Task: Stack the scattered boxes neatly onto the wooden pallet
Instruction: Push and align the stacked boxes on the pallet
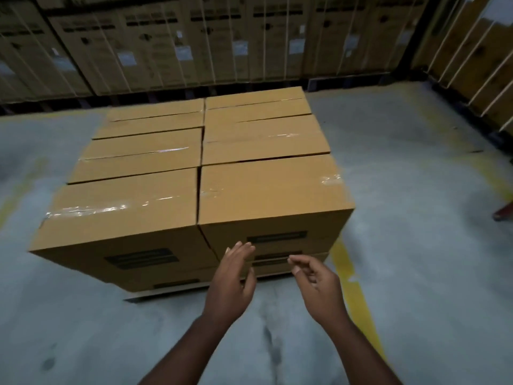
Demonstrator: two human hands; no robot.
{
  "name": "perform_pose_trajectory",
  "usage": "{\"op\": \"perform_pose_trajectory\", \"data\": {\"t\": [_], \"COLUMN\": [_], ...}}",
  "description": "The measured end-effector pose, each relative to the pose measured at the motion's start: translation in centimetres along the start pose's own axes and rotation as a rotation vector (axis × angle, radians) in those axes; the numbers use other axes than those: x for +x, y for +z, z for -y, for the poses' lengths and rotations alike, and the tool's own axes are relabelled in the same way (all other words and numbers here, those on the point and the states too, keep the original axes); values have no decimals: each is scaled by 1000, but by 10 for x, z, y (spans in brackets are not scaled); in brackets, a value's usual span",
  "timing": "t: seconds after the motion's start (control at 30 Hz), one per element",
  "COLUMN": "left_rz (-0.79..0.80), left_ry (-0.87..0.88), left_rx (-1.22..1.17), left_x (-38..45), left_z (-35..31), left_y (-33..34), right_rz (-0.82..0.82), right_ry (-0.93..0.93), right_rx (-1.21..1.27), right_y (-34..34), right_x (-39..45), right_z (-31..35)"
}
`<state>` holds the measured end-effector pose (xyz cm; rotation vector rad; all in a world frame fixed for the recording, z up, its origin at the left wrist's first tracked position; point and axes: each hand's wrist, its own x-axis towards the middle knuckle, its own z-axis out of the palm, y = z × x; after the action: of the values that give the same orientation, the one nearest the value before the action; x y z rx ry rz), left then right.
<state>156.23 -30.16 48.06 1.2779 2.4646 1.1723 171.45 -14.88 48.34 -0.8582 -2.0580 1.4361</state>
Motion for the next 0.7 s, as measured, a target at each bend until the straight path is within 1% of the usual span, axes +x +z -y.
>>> {"op": "perform_pose_trajectory", "data": {"t": [0.07,0.3,0.4,0.47,0.53,0.7], "left_rz": [26,42,-22,-83,-109,-170], "left_ry": [-3,-208,-262,-304,-319,-395], "left_rx": [0,-57,-60,-64,-55,-87], "left_x": [17,69,91,106,126,190], "left_z": [-25,-112,-148,-168,-182,-193], "left_y": [26,119,146,159,173,231], "right_rz": [20,164,279,356,416,539], "right_ry": [-5,-10,-27,-34,-57,-114], "right_rx": [-23,-18,-57,-82,-103,-122], "right_y": [-37,-188,-242,-266,-284,-309], "right_x": [14,93,123,146,175,270], "right_z": [-8,-29,-38,-43,-46,-56]}}
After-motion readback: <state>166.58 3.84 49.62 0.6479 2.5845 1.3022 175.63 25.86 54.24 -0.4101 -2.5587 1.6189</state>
